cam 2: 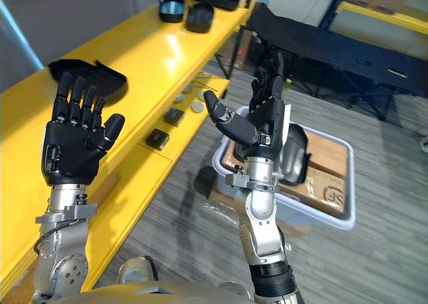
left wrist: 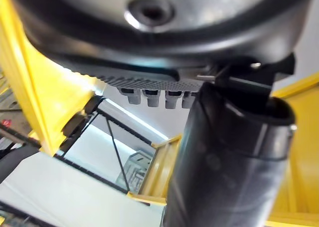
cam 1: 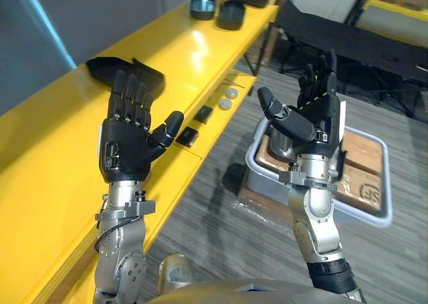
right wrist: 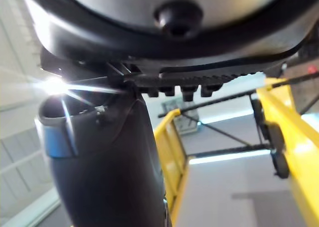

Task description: Walk over and take three plastic housings, then place them on the shelf

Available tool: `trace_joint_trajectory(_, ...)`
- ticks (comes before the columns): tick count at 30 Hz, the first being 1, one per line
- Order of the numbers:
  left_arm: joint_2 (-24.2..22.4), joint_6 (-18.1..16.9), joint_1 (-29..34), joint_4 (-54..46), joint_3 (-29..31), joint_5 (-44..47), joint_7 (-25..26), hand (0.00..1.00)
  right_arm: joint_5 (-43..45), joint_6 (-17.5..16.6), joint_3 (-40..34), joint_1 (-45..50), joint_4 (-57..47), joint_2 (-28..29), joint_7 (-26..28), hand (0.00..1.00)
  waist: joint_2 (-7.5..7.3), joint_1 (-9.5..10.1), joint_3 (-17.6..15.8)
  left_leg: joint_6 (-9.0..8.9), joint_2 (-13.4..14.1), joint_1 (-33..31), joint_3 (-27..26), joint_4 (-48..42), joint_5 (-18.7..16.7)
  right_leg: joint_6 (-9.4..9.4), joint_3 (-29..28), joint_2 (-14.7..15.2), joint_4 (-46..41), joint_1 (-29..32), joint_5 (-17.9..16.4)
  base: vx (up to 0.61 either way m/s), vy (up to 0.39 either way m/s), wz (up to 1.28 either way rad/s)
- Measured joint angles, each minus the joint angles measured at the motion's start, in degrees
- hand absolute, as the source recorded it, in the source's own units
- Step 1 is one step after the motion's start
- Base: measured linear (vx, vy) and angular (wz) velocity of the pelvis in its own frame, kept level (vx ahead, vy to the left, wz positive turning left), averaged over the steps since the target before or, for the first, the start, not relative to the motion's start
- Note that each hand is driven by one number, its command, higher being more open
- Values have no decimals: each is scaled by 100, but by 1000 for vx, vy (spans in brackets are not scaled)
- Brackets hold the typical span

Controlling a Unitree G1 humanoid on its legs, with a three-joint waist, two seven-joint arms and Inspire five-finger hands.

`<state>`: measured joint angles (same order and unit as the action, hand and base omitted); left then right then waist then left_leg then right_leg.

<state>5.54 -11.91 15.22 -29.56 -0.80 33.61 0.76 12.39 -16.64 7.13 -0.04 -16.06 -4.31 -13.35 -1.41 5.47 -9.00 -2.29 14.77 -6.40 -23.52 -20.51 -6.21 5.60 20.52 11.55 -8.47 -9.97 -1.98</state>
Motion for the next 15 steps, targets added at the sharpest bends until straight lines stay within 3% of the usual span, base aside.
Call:
trace_joint_trajectory(3,-116,70,-150,2,-4,-7,234,100,251,187,-451,473,-50,-8,553,100,-104,-184,-35,-144,13,-163,41,-21,217,273,211,-167,722,-230,-218,-157,-197,-12)
trace_joint_trajectory(6,-282,86,-5,9,-68,-48,284,100,267,312,-840,1158,-73,-38,789,100,9,-440,-86,-315,199,-170,355,139,446,85,319,-427,664,-267,-407,-143,-190,11)
trace_joint_trajectory(9,-311,90,340,6,-83,-135,250,100,462,384,-972,1572,-144,-31,783,100,60,-484,-111,-351,174,-91,609,496,612,-161,190,-501,308,55,-619,-124,-75,-32)
trace_joint_trajectory(11,-338,90,696,5,-66,-229,200,100,736,419,-981,1722,-411,-32,788,100,130,-448,-189,-435,60,-9,977,626,653,-261,-140,-531,34,324,-687,-82,-32,-67)
trace_joint_trajectory(15,-330,57,883,-1,-52,-258,69,100,886,376,-1007,1719,-559,-44,793,100,168,-420,-142,-401,-311,18,1475,637,437,-219,-398,-393,-48,491,-689,-13,44,-41)
